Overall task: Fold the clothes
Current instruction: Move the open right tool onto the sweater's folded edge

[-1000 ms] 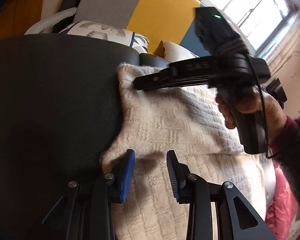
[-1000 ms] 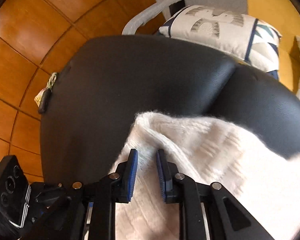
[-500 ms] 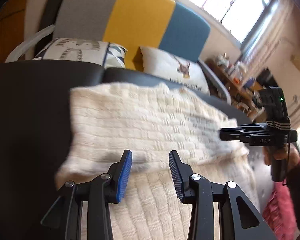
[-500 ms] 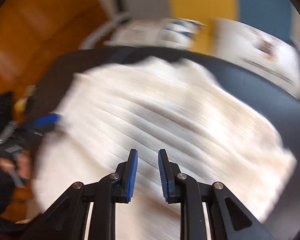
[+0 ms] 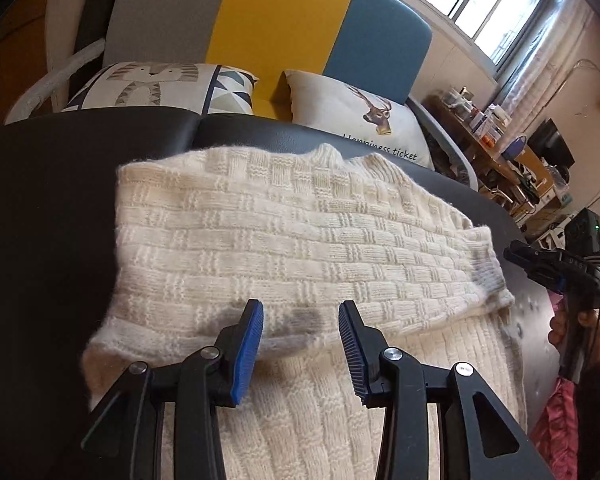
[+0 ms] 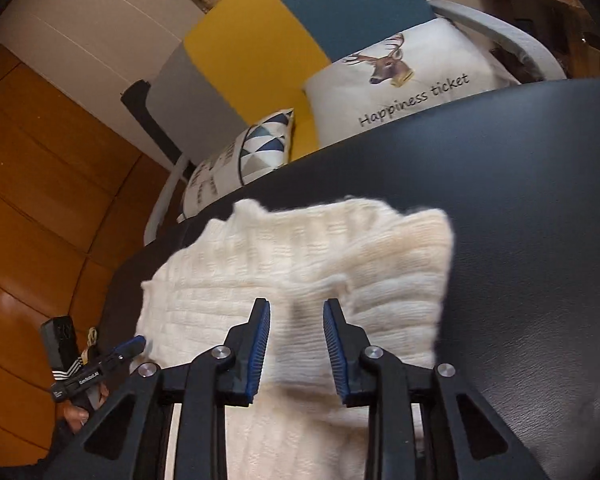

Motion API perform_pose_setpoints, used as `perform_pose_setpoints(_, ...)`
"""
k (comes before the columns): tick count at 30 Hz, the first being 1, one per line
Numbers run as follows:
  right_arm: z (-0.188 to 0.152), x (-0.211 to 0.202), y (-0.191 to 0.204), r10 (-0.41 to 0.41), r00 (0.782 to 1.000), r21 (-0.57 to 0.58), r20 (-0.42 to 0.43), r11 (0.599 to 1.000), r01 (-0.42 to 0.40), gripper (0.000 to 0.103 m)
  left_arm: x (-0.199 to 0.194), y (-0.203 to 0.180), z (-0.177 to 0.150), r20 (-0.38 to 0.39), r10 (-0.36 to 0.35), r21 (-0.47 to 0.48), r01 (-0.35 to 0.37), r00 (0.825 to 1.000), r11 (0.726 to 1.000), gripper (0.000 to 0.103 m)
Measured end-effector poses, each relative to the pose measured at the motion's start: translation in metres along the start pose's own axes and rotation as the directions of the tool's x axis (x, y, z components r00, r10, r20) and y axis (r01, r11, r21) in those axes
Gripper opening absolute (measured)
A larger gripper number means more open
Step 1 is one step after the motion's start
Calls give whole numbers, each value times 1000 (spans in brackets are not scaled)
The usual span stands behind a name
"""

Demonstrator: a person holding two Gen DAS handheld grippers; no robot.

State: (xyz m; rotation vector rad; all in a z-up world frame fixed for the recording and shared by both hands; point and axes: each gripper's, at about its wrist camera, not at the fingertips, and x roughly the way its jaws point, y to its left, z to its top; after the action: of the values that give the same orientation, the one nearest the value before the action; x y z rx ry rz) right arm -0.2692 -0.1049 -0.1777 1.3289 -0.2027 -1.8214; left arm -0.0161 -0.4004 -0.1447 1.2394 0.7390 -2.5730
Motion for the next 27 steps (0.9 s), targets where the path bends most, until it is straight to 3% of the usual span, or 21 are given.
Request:
perform_pose_setpoints(5,4,1,-21,-27,999,41,26,999,26,29,4,-2,3,14,14,-4,-14,1000,1000,40)
perform_pose_setpoints(7,3,11,-21,-32,999,41,-5,999,32,29,4,-1,6,18,16,-5,-16,1000,1000,40)
perform_pose_setpoints(9,2,13,-10,-100,995,-26,-12,995,100,12,5,0,9,21,19,-5,-19,1000,1000,40)
perform_pose_setpoints(11,6,5,-1,-144,989,-68,8,987,145,3,4,1,12,32,18,-9,-17,999,1000,40)
perform_pose_setpoints(14,13,-11,9,-235,970,-126,63,962,241,2,4,2,18,46,34,-8,-34,998,999,42)
perform_pose_setpoints(17,12,-8,-1,-319,947,-126,30,939,320,2,15,7,16,10,24,-27,-24,1000,999,44)
perform_pose_setpoints(19,8,-9,-14,-150,989,-32,13,988,150,5,15,6,13,20,31,-24,-30,999,999,44)
perform_pose_setpoints(20,7,-11,-19,-124,992,-4,21,992,124,21,14,5,11,27,27,-21,-27,999,999,44)
perform_pose_setpoints(21,7,-12,-23,-105,994,21,31,994,105,28,12,3,11,29,19,-15,-18,999,1000,44)
perform_pose_setpoints(24,6,-12,-35,-43,998,94,48,995,39,28,9,0,11,22,18,1,-18,1000,1000,44)
perform_pose_setpoints(27,6,-1,-42,67,997,127,28,989,-70,29,10,2,11,16,29,2,-29,999,1000,44)
